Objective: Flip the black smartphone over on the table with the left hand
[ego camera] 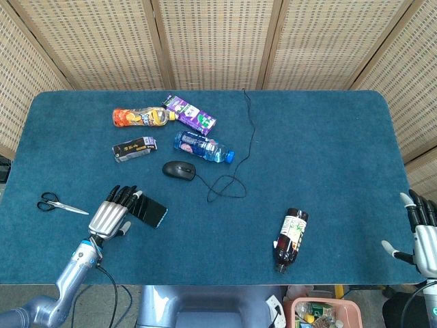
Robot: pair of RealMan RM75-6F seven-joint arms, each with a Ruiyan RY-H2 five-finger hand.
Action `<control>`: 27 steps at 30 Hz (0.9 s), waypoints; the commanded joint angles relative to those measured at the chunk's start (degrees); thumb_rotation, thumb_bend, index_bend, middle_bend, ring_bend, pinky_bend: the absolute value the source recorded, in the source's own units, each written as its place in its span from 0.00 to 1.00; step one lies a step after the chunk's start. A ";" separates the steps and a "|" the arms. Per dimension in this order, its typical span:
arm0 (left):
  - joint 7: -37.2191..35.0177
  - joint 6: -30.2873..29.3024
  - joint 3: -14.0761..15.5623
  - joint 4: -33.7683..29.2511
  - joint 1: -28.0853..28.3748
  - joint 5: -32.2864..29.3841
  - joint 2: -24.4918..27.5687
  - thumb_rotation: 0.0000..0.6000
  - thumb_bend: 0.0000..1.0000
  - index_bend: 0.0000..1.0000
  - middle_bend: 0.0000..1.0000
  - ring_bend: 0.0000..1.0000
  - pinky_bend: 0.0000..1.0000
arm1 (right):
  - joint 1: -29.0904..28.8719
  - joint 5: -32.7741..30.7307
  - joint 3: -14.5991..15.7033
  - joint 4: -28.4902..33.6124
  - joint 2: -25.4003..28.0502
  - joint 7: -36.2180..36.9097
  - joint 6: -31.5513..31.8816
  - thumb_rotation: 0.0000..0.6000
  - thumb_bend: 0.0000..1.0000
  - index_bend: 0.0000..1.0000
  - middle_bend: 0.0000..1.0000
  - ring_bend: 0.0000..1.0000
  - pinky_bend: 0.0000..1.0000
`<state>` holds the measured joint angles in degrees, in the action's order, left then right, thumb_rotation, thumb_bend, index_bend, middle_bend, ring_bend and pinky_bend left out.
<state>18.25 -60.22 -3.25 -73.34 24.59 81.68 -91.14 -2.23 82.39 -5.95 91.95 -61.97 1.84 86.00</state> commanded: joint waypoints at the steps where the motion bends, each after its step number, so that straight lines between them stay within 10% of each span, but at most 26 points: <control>1: -0.82 -0.03 0.49 1.34 0.28 0.36 -0.85 1.00 0.37 0.06 0.00 0.00 0.00 | 0.00 -0.07 0.01 -0.02 -0.02 0.00 -0.05 1.00 0.00 0.00 0.00 0.00 0.00; 27: -0.91 1.39 0.28 5.99 3.07 -1.81 -5.23 1.00 0.43 0.20 0.00 0.00 0.00 | -0.21 -0.41 -0.05 -0.42 -0.16 0.11 -0.46 1.00 0.00 0.00 0.00 0.00 0.00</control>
<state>17.53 -58.75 -3.03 -67.49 27.58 79.78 -96.25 -2.44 81.98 -6.00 91.53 -62.14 1.96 85.53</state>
